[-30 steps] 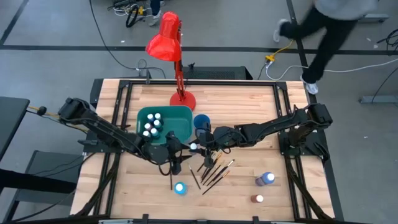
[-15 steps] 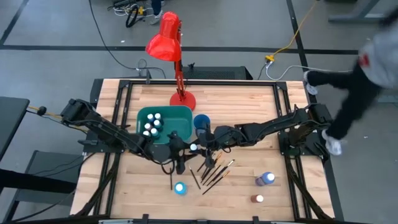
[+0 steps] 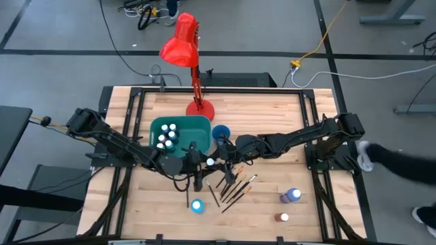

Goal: Pick & Place Paint Supplies
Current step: Put the light blue paint bottle into the green bin

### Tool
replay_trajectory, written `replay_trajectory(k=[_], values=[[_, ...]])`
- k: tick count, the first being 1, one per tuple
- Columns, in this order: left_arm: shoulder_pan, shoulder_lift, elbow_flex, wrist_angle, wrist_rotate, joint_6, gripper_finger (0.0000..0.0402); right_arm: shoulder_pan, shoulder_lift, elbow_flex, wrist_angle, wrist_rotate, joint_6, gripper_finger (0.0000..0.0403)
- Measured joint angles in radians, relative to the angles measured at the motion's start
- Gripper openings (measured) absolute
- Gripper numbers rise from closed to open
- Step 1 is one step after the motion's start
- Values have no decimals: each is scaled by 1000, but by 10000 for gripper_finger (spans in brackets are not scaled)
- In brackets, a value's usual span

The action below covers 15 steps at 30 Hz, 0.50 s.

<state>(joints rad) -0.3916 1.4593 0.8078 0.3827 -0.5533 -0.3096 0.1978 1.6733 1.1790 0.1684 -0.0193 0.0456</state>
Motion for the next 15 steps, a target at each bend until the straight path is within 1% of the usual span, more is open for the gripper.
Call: replay_trajectory(k=[4, 9, 13, 15], values=[[0, 0, 0, -11, -2, -11, 145, -1, 1, 0, 8, 2, -2, 130], [-2, 0, 0, -14, -4, -13, 145, -1, 1, 0, 8, 3, -20, 134], [-2, 0, 0, -16, -2, -24, 162, 0, 2, 0, 11, 7, -65, 159], [-2, 0, 0, -22, 0, -36, 164, 0, 0, -1, 10, 9, -72, 176]])
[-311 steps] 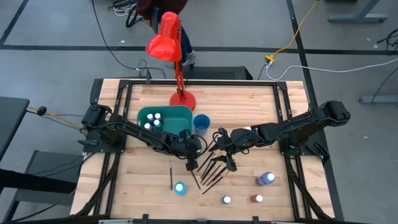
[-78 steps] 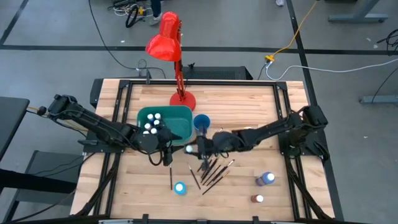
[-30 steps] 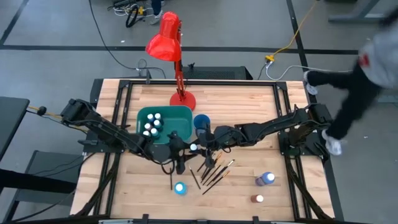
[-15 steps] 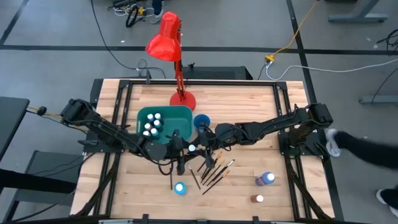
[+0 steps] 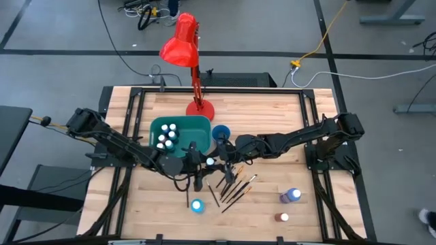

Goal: Pick & Place Paint Supplies
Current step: Put the light blue paint bottle into the green bin

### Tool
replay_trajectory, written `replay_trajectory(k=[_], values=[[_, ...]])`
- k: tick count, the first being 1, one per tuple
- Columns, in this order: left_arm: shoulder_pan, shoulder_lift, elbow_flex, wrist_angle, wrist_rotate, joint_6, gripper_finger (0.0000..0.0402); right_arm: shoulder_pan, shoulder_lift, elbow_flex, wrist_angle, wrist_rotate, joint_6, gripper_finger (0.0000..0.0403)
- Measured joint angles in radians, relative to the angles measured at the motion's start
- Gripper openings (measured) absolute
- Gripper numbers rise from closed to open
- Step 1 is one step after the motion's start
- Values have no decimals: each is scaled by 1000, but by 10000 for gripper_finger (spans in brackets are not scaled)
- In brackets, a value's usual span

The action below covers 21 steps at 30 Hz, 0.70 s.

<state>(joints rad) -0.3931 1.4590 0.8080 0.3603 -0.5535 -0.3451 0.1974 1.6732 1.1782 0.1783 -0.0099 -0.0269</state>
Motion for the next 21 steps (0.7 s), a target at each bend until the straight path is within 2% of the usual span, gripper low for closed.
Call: replay_trajectory(k=[6, 12, 21], values=[[2, -2, 2, -5, -13, -14, 144, 5, -60, -2, -19, 43, -39, 214], [1, -2, 2, -18, -40, -16, 156, 8, -168, -2, -102, 53, -45, 228], [-10, -108, 2, -246, -95, -91, 147, 10, -256, -2, -278, 53, 8, 227]])
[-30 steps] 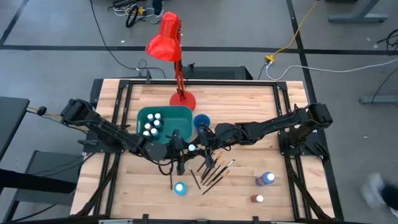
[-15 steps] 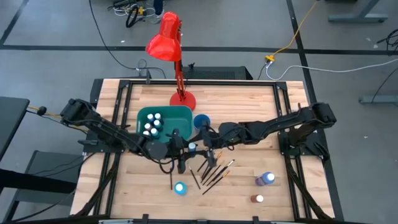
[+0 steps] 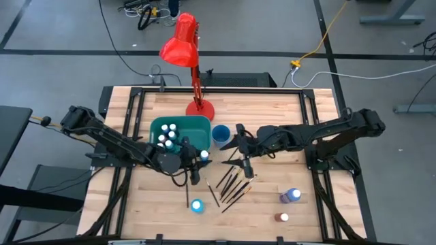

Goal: Pick & Place Paint Supplies
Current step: Put the light blue paint bottle into the green bin

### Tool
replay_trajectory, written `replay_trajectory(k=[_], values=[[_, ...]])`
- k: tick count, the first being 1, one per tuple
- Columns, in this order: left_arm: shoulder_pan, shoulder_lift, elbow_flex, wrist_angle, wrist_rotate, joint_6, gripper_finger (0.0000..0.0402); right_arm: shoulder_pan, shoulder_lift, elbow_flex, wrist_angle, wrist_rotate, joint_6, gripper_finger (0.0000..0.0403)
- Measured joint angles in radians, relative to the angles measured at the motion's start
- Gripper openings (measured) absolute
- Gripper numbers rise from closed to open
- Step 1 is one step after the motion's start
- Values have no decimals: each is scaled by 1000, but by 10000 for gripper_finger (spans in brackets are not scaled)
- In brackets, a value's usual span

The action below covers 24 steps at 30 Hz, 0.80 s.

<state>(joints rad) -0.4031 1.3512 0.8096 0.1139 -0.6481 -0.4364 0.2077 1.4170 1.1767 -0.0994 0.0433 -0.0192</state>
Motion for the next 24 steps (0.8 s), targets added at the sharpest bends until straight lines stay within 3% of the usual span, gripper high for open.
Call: replay_trajectory(k=[5, 10, 20, 24], values=[[-48, -84, 0, -201, -50, -72, 155, 0, 1, 0, -45, 0, 11, 224], [-131, -92, -1, -352, -117, -232, 150, 0, 1, -10, -51, 1, 12, 224], [-362, 58, -1, -417, -340, -573, 152, -1, 5, -12, -57, 1, 11, 224], [-431, 136, -1, -419, -343, -718, 149, -1, 5, -29, -51, 1, 11, 224]])
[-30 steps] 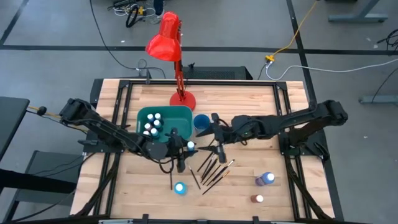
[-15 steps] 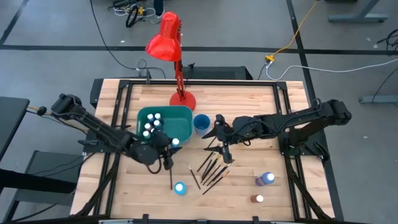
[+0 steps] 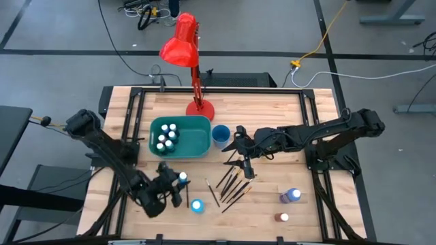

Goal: Pick & Place Paint Supplies
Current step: Put the light blue paint bottle into the green bin

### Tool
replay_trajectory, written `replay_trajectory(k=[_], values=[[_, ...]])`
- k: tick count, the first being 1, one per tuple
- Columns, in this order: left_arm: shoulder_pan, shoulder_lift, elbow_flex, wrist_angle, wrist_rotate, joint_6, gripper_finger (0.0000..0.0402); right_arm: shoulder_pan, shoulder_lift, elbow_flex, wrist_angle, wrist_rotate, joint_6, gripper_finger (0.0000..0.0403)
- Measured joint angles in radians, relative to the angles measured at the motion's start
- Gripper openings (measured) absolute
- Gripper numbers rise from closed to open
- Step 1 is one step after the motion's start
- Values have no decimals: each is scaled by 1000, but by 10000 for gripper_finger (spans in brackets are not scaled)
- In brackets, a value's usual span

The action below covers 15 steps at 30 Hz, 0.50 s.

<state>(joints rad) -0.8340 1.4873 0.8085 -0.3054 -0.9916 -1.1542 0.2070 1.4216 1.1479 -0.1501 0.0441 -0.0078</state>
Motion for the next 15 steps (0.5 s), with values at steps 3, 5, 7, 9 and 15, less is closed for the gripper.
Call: replay_trajectory(k=[3, 5, 7, 9, 15], values=[[-41, 56, 0, -7, 12, -87, 151, 0, 0, -13, 0, 0, 1, 224], [-68, 81, 0, -36, 10, -152, 152, 0, 0, -17, -1, 0, 19, 224], [-92, 105, 0, -90, 0, -237, 150, 0, 0, -17, 1, 0, 31, 224], [-115, 127, 0, -159, -17, -327, 147, 0, 0, -17, 1, 0, 36, 224], [-143, 236, 0, -236, -133, -482, 154, 0, 0, -17, 9, 0, 49, 224]])
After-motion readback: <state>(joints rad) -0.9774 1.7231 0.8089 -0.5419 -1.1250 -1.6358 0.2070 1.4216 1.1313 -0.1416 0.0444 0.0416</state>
